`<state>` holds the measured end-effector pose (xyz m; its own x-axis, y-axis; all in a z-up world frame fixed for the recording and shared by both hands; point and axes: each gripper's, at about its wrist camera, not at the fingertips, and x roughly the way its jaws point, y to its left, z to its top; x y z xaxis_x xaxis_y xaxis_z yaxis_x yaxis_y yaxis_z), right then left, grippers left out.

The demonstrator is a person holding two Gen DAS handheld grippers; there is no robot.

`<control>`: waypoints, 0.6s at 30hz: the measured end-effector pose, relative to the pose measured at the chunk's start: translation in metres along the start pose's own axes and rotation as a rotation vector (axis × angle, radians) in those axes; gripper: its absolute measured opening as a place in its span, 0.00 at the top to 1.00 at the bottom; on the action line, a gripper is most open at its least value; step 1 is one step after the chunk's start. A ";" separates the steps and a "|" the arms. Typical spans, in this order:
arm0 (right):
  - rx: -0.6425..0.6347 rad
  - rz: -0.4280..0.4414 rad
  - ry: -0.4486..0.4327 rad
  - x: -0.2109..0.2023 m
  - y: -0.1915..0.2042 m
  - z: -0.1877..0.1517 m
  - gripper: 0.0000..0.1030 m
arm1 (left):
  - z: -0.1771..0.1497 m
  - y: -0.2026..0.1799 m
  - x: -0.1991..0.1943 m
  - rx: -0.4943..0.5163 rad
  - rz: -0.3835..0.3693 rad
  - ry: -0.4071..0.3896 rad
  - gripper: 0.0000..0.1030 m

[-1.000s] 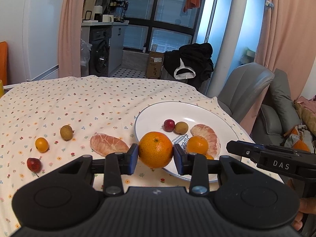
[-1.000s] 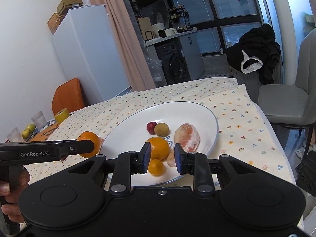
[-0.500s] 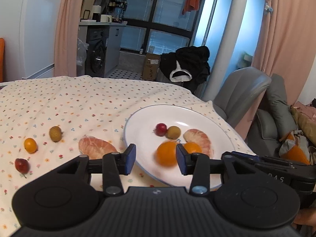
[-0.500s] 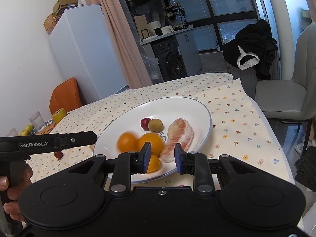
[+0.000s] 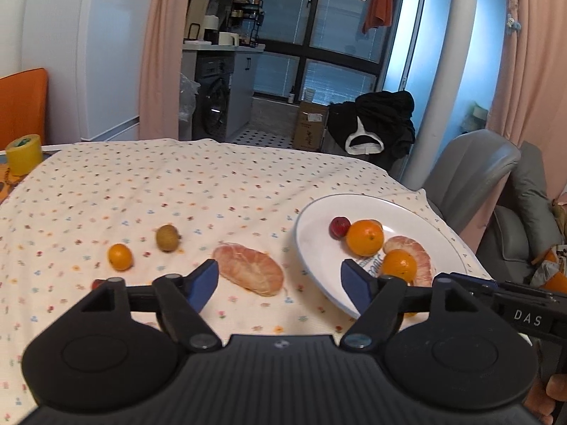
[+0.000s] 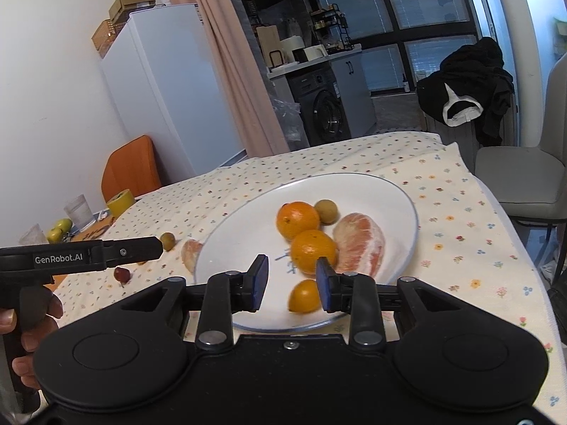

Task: Organize fruits
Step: 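Open both grippers to drop the two oranges onto the plate, then reach the right gripper to a pomelo segment while the left gripper approaches a red plum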

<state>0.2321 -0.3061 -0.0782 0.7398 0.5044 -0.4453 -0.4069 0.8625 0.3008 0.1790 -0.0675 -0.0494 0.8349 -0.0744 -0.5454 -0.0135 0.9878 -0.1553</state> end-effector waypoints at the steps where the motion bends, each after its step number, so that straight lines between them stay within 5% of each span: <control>1: -0.005 0.003 -0.001 0.000 0.003 0.000 0.68 | 0.000 0.002 -0.002 0.002 0.007 -0.003 0.25; 18: -0.091 0.067 0.018 0.021 0.048 0.007 0.47 | -0.007 0.055 -0.022 -0.061 0.098 -0.018 0.22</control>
<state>0.2314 -0.2543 -0.0672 0.6995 0.5613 -0.4423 -0.5033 0.8263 0.2528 0.1566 -0.0126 -0.0515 0.8376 0.0255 -0.5457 -0.1290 0.9799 -0.1522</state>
